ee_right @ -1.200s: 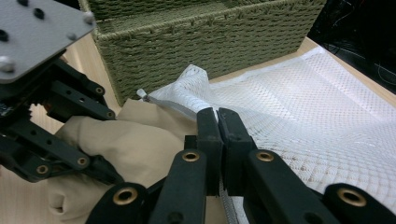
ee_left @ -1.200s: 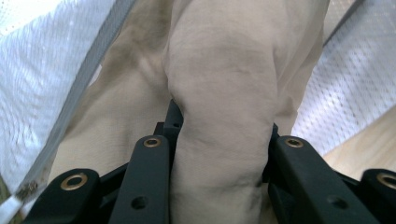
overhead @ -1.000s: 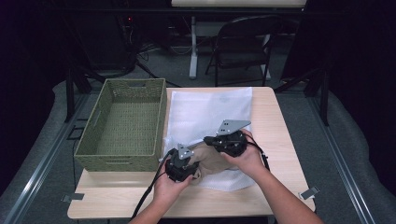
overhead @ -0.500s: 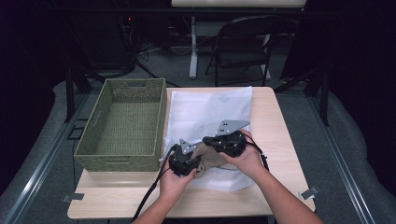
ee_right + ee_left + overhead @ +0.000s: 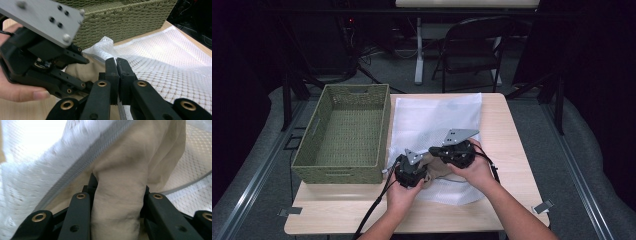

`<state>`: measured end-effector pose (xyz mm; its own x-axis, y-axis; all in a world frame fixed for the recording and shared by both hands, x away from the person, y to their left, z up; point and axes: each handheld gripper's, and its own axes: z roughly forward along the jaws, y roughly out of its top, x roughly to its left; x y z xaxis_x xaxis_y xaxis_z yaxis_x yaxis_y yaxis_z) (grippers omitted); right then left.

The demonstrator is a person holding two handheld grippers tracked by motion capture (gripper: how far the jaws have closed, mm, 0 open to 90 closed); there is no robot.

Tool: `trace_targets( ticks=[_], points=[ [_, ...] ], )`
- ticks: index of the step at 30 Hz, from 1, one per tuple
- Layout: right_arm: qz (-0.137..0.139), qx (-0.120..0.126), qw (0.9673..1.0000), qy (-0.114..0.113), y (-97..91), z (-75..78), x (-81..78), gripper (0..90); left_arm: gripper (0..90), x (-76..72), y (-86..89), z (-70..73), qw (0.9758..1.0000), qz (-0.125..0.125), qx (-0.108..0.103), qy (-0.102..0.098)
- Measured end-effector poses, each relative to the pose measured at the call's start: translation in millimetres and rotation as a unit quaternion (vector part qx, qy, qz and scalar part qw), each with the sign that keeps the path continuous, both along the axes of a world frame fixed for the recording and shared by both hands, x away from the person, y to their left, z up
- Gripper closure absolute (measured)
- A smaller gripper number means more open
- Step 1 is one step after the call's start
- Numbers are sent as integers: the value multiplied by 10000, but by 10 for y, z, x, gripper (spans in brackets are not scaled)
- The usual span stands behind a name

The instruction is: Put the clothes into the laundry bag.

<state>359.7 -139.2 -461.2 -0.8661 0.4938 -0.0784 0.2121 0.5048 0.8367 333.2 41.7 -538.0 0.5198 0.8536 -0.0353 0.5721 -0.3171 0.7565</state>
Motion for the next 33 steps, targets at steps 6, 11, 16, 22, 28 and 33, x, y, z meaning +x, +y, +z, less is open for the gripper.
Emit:
trace_targets(
  ticks=[6,11,16,22,28,33],
  points=[
    [-8,1,10000,34,-14,-12,13,880,611,20,-1,-94,9998,-146,27,110],
    [-61,17,10000,51,-26,-35,21,879,468,28,11,-89,9997,-184,-121,145],
    [-82,27,9999,63,-38,-41,26,879,389,-4,25,-58,9994,-299,-83,133],
    [-119,45,9999,70,-52,-50,33,879,362,-87,75,41,9989,-434,-157,29],
    [-129,59,9999,77,-59,-58,38,879,350,-178,140,125,9982,-575,-151,34],
    [-113,55,9999,58,-45,-56,27,879,344,-272,192,141,9976,-690,-105,18]
  ],
)
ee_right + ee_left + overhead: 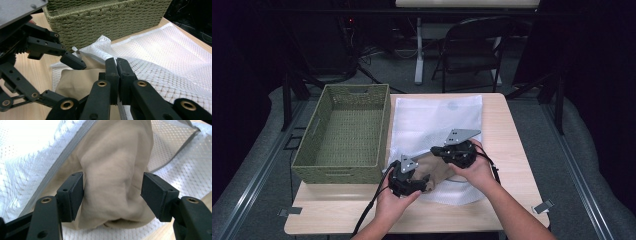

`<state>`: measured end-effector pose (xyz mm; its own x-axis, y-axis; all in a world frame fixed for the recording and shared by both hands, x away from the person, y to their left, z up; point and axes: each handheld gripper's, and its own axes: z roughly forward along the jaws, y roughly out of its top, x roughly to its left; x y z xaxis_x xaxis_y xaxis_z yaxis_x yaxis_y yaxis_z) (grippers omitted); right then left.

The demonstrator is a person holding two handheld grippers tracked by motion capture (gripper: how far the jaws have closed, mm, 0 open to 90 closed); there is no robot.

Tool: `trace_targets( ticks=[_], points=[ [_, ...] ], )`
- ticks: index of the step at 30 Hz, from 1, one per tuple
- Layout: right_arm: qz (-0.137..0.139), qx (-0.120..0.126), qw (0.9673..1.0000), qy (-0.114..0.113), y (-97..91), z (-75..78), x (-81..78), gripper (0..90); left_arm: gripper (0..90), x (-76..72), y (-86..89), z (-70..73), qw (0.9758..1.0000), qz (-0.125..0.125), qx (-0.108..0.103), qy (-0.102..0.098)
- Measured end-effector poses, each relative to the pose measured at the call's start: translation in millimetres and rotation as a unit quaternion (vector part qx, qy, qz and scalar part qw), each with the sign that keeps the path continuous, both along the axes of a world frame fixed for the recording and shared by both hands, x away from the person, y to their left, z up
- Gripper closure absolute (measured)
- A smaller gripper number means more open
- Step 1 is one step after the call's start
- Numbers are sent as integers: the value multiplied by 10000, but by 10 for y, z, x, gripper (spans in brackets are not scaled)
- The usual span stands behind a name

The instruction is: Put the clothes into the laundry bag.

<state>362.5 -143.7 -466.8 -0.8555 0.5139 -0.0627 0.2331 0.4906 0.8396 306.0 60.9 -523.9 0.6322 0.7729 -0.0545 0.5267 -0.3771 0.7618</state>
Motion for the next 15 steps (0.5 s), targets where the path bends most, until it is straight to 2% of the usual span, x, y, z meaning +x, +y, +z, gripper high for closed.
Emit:
trace_targets(
  ticks=[3,12,15],
  points=[
    [-9,-13,10000,-11,6,-1,-8,879,340,-5,8,-51,10000,-10,41,33],
    [15,7,10000,-13,9,-4,-18,879,339,9,7,-225,9999,-49,-51,140],
    [17,8,10000,-10,6,-4,-18,879,341,10,4,-260,9999,-102,-12,127]
  ],
)
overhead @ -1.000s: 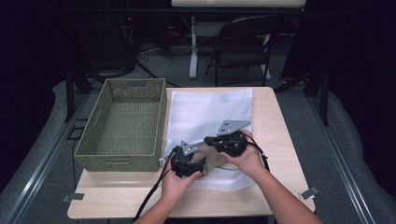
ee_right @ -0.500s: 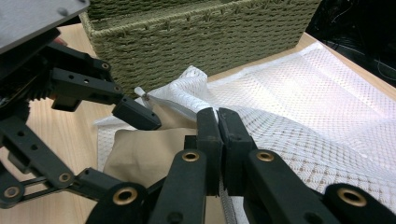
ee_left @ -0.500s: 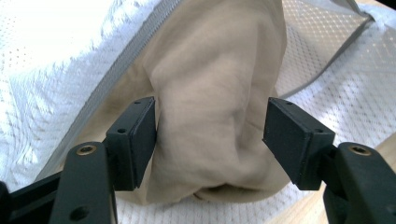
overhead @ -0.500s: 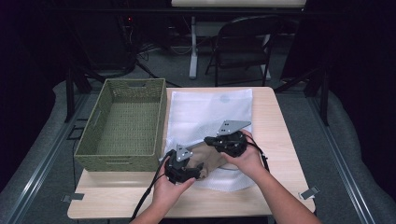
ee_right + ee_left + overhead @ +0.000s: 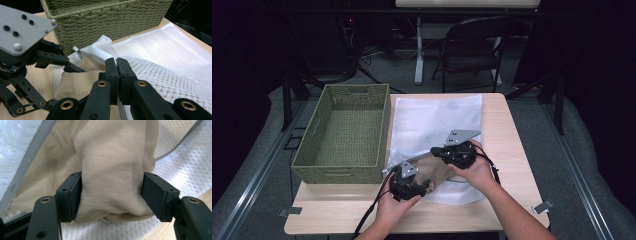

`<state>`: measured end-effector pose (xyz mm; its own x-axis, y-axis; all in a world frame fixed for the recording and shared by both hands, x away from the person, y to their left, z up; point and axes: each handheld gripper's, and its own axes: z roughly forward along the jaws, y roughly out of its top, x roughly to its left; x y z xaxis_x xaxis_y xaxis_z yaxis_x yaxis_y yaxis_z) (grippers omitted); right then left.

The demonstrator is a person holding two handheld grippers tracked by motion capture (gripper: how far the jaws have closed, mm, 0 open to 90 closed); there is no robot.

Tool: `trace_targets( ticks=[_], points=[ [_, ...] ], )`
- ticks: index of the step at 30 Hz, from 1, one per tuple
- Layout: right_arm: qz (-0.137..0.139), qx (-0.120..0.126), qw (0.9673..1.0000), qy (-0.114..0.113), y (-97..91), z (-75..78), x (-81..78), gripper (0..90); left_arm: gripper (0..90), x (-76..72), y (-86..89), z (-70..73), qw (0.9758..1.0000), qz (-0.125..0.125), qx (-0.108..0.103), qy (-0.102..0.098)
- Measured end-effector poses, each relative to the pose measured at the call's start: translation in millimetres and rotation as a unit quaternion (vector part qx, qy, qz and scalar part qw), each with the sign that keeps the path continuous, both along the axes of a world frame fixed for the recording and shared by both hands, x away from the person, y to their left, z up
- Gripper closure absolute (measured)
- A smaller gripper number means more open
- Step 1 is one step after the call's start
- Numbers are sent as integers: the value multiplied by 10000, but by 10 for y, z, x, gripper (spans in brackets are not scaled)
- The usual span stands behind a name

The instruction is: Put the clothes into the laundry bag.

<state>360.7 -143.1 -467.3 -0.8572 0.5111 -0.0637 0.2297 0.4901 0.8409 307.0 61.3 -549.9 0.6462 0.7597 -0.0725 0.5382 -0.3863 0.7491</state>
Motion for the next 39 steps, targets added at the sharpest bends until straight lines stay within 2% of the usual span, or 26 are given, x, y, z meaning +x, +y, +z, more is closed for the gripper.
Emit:
trace_targets(
  ticks=[4,9,16,19,27,31,39],
  points=[
    [2,-8,10000,-2,-2,4,-1,879,380,16,2,-37,10000,-6,-8,49],
    [-3,-5,10000,-4,5,2,-3,879,510,45,-7,-115,10000,-24,3,86],
    [13,5,10000,-1,14,-2,-7,879,679,63,-2,-122,9999,15,100,124],
    [17,-11,10000,-8,21,-4,-11,879,721,68,-9,-119,9999,59,51,146],
    [40,1,10000,-12,20,2,-18,879,783,82,-20,-47,9999,126,-3,76],
    [55,6,10000,-1,19,1,-19,880,792,104,-58,-12,9998,184,-28,-16],
    [38,15,10000,-21,22,5,-27,879,798,169,-106,43,9996,267,-110,-54]
  ],
)
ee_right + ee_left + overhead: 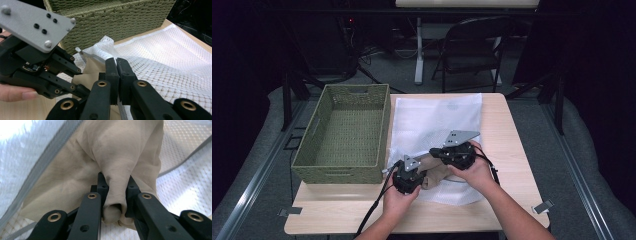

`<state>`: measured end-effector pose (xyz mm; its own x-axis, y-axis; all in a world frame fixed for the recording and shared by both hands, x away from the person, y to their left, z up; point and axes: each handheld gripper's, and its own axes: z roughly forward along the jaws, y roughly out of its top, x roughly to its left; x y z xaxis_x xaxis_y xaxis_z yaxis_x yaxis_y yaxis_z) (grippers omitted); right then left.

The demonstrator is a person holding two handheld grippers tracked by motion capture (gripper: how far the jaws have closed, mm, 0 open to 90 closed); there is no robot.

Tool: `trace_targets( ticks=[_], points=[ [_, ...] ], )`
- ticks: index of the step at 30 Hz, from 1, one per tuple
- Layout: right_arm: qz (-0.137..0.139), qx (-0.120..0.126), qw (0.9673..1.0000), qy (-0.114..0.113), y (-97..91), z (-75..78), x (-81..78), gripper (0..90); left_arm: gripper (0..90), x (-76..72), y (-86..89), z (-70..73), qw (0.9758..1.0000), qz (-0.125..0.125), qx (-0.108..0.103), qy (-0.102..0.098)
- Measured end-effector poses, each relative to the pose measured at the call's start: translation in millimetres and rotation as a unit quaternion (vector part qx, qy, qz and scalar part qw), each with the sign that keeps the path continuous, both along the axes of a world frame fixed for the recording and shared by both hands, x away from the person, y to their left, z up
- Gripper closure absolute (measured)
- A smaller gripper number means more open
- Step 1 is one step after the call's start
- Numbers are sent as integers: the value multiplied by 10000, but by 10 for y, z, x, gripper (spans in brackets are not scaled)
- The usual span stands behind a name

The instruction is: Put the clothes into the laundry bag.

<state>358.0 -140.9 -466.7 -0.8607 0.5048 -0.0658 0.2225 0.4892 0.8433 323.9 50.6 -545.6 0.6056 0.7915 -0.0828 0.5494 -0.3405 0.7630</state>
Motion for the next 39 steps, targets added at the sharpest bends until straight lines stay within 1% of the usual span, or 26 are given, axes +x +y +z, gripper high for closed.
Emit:
trace_targets(
  ticks=[1,5,6,8,12,15,16,18,23,25,26,28,30,33,39],
  points=[
    [18,18,10000,8,3,-2,0,879,799,11,-18,7,10000,38,1,-52],
    [24,8,10000,6,7,0,-1,880,800,55,-57,22,10000,60,13,-61],
    [28,-1,10000,5,7,2,-1,880,800,67,-71,22,9999,104,-36,-77],
    [34,37,10000,17,12,4,-2,880,800,96,-84,31,9999,131,-23,-108],
    [48,24,10000,5,14,7,-4,880,801,154,-124,47,9996,213,-46,-157],
    [48,17,10000,4,14,8,-4,880,801,180,-147,44,9995,255,2,-204],
    [31,17,10000,0,12,8,-4,880,801,206,-156,26,9993,291,66,-245],
    [33,18,10000,7,9,9,-6,880,800,225,-159,4,9990,341,117,-282],
    [25,-6,10000,14,-6,3,1,880,796,246,-171,-50,9987,400,176,-281],
    [12,-15,10000,11,-8,1,1,880,791,249,-168,-60,9986,388,211,-288],
    [2,18,10000,22,-7,-5,0,880,791,248,-162,-72,9988,384,198,-248],
    [-13,1,10000,19,-17,-13,5,880,775,249,-137,-84,9991,331,157,-199],
    [-15,-4,10000,25,-20,-15,7,880,770,249,-128,-91,9992,326,124,-189],
    [-14,0,10000,43,-24,-17,13,880,724,241,-118,-87,9995,292,62,-104],
    [-15,-3,10000,42,-18,-20,12,879,670,227,-111,-78,9997,245,48,-47]
  ],
)
